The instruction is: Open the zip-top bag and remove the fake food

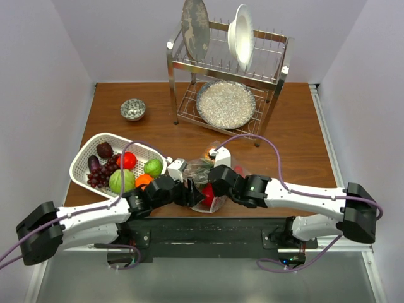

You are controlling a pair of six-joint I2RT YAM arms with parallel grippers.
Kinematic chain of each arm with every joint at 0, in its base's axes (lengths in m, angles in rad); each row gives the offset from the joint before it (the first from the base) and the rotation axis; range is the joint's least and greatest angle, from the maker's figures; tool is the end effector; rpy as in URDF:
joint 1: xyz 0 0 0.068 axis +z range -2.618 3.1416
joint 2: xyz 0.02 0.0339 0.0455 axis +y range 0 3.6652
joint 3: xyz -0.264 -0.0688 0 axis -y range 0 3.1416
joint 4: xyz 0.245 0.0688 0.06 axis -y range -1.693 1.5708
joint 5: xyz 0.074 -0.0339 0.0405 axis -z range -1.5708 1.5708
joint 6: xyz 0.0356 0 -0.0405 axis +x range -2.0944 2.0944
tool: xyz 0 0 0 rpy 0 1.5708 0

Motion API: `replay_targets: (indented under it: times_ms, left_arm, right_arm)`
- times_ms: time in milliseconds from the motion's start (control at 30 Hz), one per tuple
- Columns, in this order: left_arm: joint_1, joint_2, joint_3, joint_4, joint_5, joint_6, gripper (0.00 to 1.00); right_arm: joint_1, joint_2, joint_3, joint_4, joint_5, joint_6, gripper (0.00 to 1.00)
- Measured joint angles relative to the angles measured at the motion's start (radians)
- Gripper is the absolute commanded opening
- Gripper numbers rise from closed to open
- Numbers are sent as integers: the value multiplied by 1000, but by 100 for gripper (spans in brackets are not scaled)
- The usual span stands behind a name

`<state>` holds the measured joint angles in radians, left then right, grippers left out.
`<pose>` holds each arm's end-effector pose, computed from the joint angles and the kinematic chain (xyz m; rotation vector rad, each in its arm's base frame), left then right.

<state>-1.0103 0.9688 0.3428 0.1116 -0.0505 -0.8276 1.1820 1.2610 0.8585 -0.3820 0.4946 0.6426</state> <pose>0.1076 -0.1681 0.1823 0.1735 2.2597 -1.0164 0.1153 0.2370 0.2498 -0.3739 2.2406 0.3920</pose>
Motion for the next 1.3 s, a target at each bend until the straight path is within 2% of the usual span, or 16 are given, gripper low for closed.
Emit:
replay_targets:
  times_ms: [133,333,467,733,767,800,833,867,933,1033,1133,1300]
  left_arm:
    - [-13,105,0,95,-15,-1,80]
    - [-57,193,0,187,-33,2,87]
    - [-85,246,0,235,-41,5,88]
    - [-135,331,24,254,-95,3,83]
    - [-139,335,28,254,-105,1,81]
    - [-145,338,30,254,-116,0,73]
    - [-148,338,31,254,-124,0,54]
    - [-151,338,31,254,-138,0,47]
    - [-152,335,32,248,-142,0,36]
    - [-152,305,41,198,-140,0,24]
    - [-153,215,51,114,-134,0,17]
    - [-155,5,62,-51,-119,-2,17]
  right_arm:
    - [0,-5,-64,18,-17,41,0]
    - [0,-10,-146,53,-20,105,0]
    - [0,-35,-189,69,-21,140,0]
    - [0,-55,-211,84,-29,167,0]
    - [0,-55,-211,84,-32,167,0]
    - [0,-55,-211,85,-35,168,0]
    - [0,-55,-211,86,-38,168,0]
    - [0,-55,-211,89,-40,168,0]
    - [0,-55,-211,89,-41,168,0]
    - [0,-55,-210,86,-38,168,0]
    - [0,-55,-206,76,-29,167,0]
    - [0,-56,-188,55,8,161,0]
